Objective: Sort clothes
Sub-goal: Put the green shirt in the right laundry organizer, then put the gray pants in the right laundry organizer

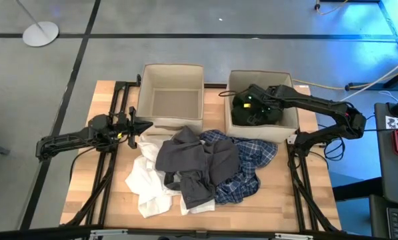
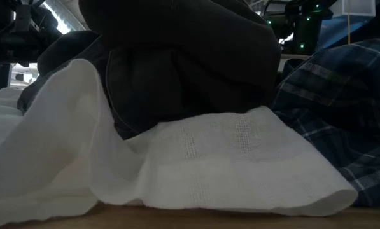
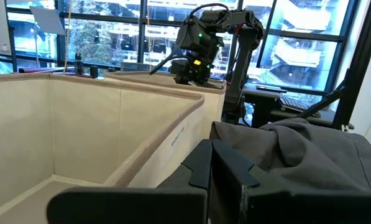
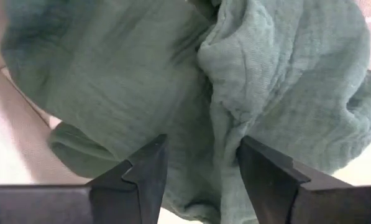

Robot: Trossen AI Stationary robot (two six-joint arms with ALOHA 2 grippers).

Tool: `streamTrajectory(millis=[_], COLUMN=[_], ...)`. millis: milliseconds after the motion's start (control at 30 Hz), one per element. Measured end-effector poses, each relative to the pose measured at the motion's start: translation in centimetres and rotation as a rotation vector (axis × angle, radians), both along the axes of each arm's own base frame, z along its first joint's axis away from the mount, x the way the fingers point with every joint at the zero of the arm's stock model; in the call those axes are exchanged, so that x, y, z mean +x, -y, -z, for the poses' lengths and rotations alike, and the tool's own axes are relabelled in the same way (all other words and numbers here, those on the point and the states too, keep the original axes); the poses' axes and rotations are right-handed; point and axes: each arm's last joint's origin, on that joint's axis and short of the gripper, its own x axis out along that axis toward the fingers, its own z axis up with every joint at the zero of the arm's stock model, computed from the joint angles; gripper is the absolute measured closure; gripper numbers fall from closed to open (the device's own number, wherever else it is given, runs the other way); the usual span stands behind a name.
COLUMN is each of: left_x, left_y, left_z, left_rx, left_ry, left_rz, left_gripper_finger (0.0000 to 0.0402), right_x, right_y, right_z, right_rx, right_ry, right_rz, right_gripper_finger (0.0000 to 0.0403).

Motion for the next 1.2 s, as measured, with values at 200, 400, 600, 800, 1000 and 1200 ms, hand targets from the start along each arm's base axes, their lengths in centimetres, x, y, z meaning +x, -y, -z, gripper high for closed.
streamTrajectory(millis=[200,400,600,800,1000,1200], left_x=[0.0,0.0,0.0,0.0,0.0,0.0], left_y=[0.0,0.0,0.0,0.0,0.0,0.0], left_z=[0.0,0.0,0.0,0.0,0.0,0.0], left_rx=[-0.003,-0.004,-0.004,-0.004,-0.004,0.002], left_ry=[0.001,0.001,0.001,0.001,0.000,-0.001], left_rz=[0.000,0.000,0.000,0.000,0.000,0.000], left_gripper_finger=[0.0398,0.0398,0.0398,0.0398,0.0398,0.0398], right_x=[0.0,-0.1,-0.1,0.1,2.3,5.0], right_y=[0.0,0.1,0.1,0.0,-2.5,-7.6], right_z=[0.0,-3.2,-7.5,-9.8,-10.3,-11.4], right_rx=[-0.001,-0.051,-0.104,-0.104,-0.066,-0.106], right_ry=[0.001,-0.025,0.047,0.148,0.297,0.476], right_rz=[-0.013,-0.016,-0.015,-0.029,-0.167,-0.320], right_gripper_finger=[0.0160,0.0132,0.0130,0.0130,0.0129,0.0129])
